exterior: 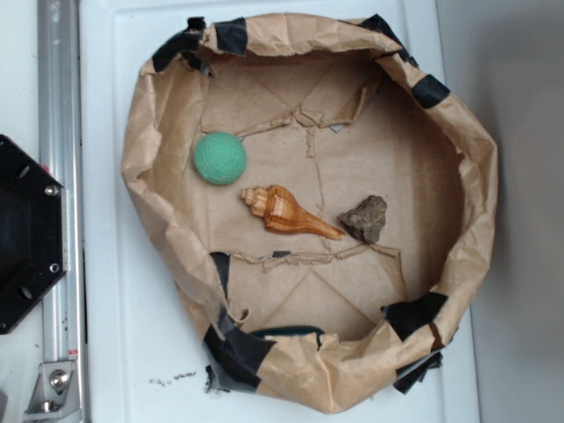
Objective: Grab the plastic pickle.
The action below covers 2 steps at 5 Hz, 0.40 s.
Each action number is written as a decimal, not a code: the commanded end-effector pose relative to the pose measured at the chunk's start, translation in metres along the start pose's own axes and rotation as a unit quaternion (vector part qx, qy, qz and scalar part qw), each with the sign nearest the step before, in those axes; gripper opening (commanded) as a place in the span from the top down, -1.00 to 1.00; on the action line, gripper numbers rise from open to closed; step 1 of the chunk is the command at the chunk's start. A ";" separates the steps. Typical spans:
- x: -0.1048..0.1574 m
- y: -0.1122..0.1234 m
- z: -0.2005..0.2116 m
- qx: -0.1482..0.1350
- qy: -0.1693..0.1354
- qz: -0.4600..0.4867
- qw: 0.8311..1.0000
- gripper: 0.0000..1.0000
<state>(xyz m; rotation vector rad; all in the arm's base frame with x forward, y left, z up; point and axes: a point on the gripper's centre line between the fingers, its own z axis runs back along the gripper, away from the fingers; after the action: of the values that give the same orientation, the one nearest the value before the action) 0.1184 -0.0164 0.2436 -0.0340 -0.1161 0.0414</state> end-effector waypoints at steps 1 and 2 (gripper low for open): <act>0.000 0.000 0.000 0.000 0.000 0.000 1.000 -1.00; 0.037 0.024 -0.017 -0.046 -0.035 0.029 0.998 -1.00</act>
<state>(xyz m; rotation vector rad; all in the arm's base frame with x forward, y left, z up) 0.1520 0.0042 0.2276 -0.1203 -0.1653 0.0774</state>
